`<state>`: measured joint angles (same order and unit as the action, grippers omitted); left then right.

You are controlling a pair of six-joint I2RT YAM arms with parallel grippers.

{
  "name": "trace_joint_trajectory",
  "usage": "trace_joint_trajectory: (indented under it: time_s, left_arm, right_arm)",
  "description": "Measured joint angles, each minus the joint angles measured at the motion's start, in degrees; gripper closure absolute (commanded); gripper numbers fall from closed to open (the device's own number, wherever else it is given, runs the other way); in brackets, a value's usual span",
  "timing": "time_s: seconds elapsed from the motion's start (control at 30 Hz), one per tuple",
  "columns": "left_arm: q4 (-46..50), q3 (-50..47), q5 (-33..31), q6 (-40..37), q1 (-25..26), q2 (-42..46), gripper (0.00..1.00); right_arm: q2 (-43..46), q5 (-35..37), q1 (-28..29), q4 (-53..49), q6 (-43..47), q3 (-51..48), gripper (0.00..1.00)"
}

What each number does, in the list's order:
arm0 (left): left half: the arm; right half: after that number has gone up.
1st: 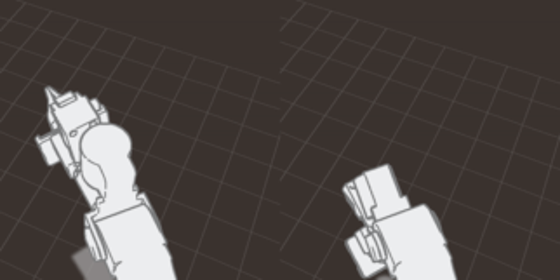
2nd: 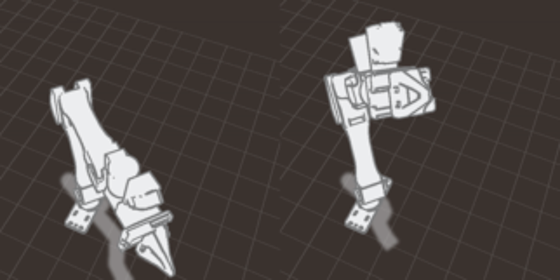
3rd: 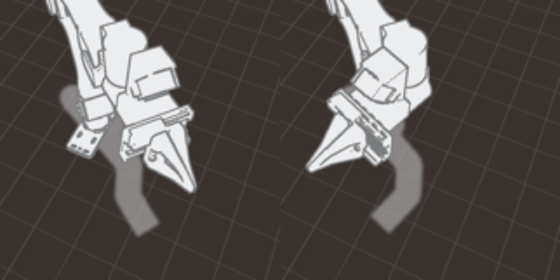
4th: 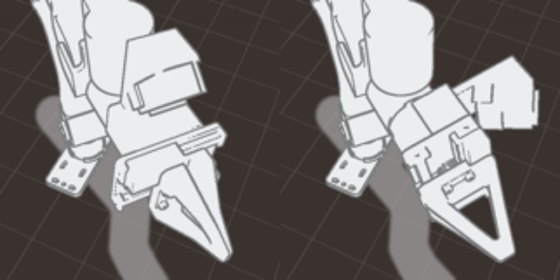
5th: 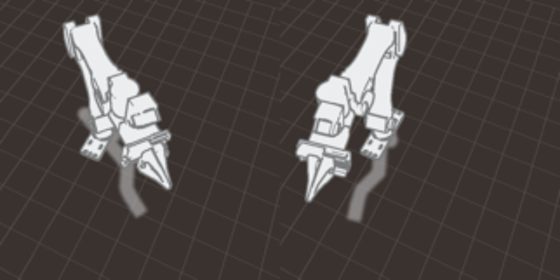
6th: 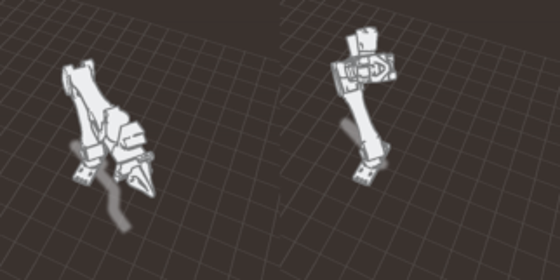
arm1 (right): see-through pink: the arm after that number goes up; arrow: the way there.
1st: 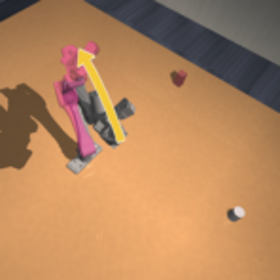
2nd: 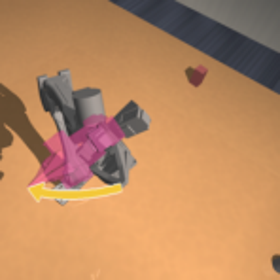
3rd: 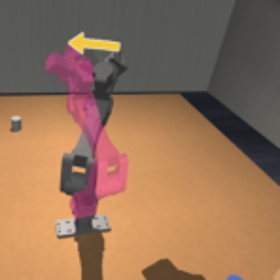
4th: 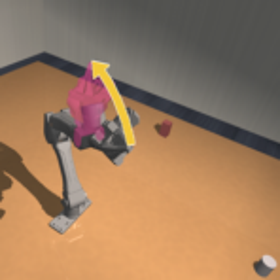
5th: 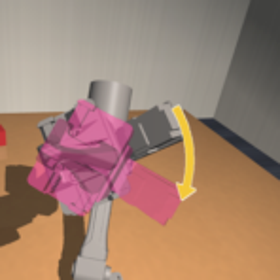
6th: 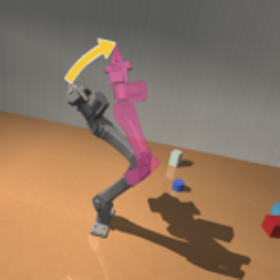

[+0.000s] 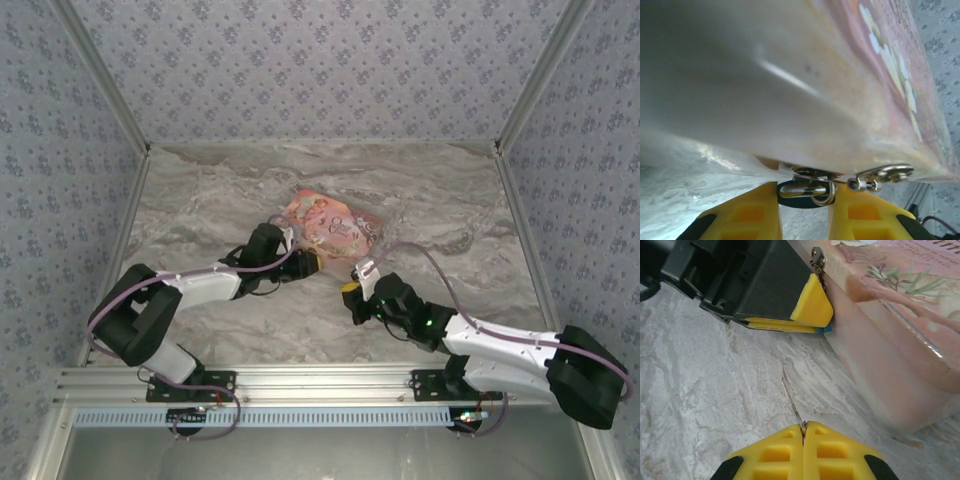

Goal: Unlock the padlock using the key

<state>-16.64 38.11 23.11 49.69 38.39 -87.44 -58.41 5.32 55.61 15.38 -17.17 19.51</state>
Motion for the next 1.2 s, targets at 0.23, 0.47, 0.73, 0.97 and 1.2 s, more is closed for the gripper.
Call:
trace_joint_trajectory:
  time_s: [0.23, 0.47, 0.73, 0.97, 1.2]
  left_arm:
    - [0.2, 0.85, -0.02, 5.6, 0.76, 0.02, 0.81]
    - [0.17, 1.29, -0.04, 10.45, 1.51, 0.04, 0.81]
    - [0.15, 1.62, 0.02, 14.23, 2.29, 0.04, 0.82]
    - [0.15, 1.62, -0.02, 15.78, 2.62, 0.04, 0.82]
    - [0.13, 1.62, -0.2, 16.41, 2.86, 0.04, 0.82]
  right_arm:
    - [-4.13, 6.51, 2.14, 3.17, 1.49, 0.0, 1.0]
    - [-7.1, 10.67, 2.19, 6.54, 2.75, -0.02, 1.0]
    - [-10.12, 12.7, 2.19, 10.05, 4.72, -0.04, 1.0]
    - [-14.56, 13.4, 2.16, 10.64, 4.74, 0.17, 1.0]
    - [-17.86, 13.66, 2.16, 11.17, 3.78, 1.73, 1.0]
